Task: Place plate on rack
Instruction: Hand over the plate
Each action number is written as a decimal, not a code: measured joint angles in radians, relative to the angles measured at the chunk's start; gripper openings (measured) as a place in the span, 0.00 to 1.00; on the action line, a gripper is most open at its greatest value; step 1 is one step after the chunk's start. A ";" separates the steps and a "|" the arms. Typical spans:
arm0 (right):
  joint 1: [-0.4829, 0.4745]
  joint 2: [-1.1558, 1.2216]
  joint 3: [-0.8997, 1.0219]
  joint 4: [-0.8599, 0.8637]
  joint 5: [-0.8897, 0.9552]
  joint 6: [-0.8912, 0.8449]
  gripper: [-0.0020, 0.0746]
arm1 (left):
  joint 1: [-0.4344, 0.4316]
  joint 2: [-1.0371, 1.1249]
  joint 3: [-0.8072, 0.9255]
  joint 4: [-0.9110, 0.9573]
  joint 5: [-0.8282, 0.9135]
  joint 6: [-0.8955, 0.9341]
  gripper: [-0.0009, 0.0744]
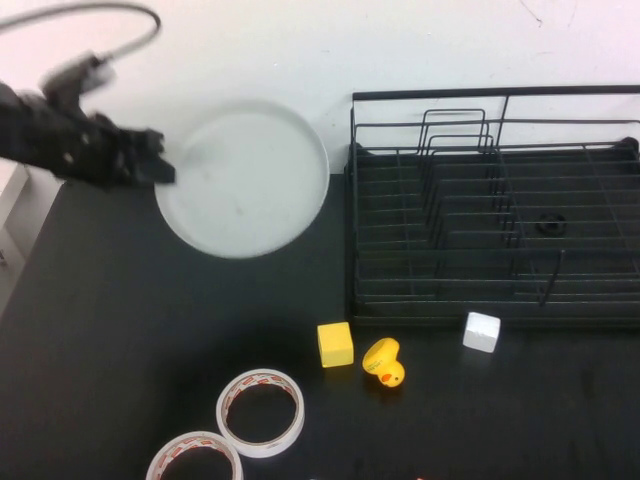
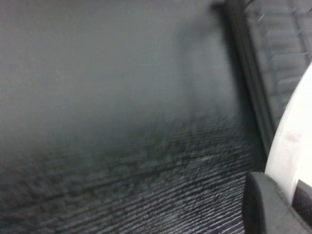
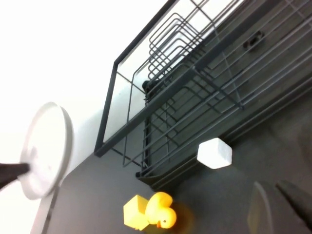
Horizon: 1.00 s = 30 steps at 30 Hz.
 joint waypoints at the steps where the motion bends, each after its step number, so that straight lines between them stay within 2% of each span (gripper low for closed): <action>1: 0.000 0.000 0.000 0.019 0.000 -0.028 0.02 | 0.000 -0.023 0.000 0.012 -0.002 0.007 0.02; 6: 0.000 0.000 -0.020 0.145 0.010 -0.183 0.02 | 0.000 -0.163 0.015 0.033 -0.004 0.020 0.02; 10: 0.000 0.071 -0.113 0.183 0.048 -0.302 0.02 | -0.031 -0.289 0.098 0.036 -0.046 0.061 0.02; 16: 0.000 0.303 -0.298 0.201 0.099 -0.549 0.03 | -0.156 -0.504 0.329 0.041 -0.178 0.111 0.02; 19: 0.000 0.438 -0.411 0.213 0.137 -0.710 0.08 | -0.245 -0.595 0.437 0.041 -0.269 0.129 0.02; 20: 0.000 0.485 -0.450 0.224 0.155 -0.758 0.12 | -0.279 -0.624 0.474 0.041 -0.308 0.143 0.02; 23: 0.000 0.616 -0.555 0.278 0.209 -0.866 0.30 | -0.380 -0.692 0.570 0.041 -0.430 0.186 0.02; 28: 0.000 0.778 -0.686 0.395 0.315 -1.108 0.68 | -0.541 -0.752 0.683 0.035 -0.590 0.223 0.02; 30: 0.000 0.826 -0.725 0.448 0.359 -1.220 0.73 | -0.592 -0.756 0.702 0.022 -0.611 0.224 0.02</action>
